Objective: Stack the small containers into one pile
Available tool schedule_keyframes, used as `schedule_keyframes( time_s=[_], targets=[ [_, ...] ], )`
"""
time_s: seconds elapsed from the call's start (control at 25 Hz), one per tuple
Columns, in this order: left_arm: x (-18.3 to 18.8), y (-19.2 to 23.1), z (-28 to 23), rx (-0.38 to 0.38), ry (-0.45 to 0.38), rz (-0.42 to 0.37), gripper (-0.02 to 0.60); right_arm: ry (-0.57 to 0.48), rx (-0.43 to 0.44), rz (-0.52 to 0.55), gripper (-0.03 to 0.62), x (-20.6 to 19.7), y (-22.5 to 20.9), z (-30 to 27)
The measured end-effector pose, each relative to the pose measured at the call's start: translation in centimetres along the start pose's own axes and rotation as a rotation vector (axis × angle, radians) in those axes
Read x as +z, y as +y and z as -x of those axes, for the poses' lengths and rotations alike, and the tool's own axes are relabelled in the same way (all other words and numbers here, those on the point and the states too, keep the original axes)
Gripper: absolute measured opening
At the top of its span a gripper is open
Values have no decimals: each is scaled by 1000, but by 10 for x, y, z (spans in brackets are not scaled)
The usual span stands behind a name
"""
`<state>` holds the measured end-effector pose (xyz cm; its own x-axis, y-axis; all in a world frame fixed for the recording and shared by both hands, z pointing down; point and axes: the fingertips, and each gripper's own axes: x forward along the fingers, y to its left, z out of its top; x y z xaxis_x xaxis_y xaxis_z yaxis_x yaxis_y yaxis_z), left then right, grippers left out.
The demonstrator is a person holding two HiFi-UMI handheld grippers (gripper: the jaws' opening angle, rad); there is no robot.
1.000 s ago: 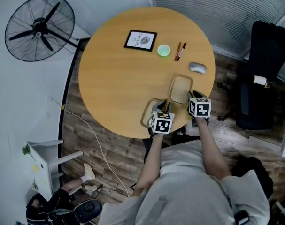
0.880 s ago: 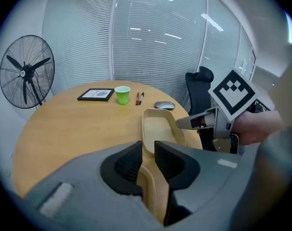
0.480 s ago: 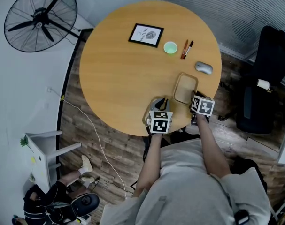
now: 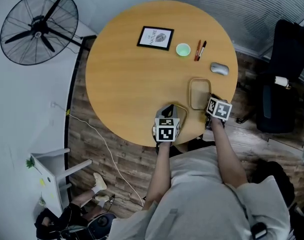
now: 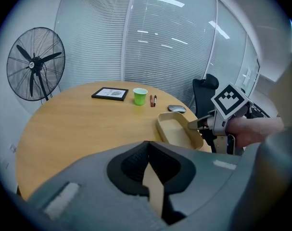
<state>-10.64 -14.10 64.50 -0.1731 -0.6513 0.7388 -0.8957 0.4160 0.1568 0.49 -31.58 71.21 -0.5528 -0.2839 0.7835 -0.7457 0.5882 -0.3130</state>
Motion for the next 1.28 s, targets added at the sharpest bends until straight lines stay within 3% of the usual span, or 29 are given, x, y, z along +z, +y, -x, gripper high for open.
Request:
schedule_keyframes(
  time_s=[0.32,0.64,1.28],
  targets=[
    [12,25,9,-108,6,-72,7,-117,-84,-176,15,3,5,35],
    [15,30,9,-219,17,-153,6,-227,-107,-303,16,-3,24,75],
    [-6,29,13,-386,58,-235,6,-227,-80,-344,17,-60,88,94]
  ],
)
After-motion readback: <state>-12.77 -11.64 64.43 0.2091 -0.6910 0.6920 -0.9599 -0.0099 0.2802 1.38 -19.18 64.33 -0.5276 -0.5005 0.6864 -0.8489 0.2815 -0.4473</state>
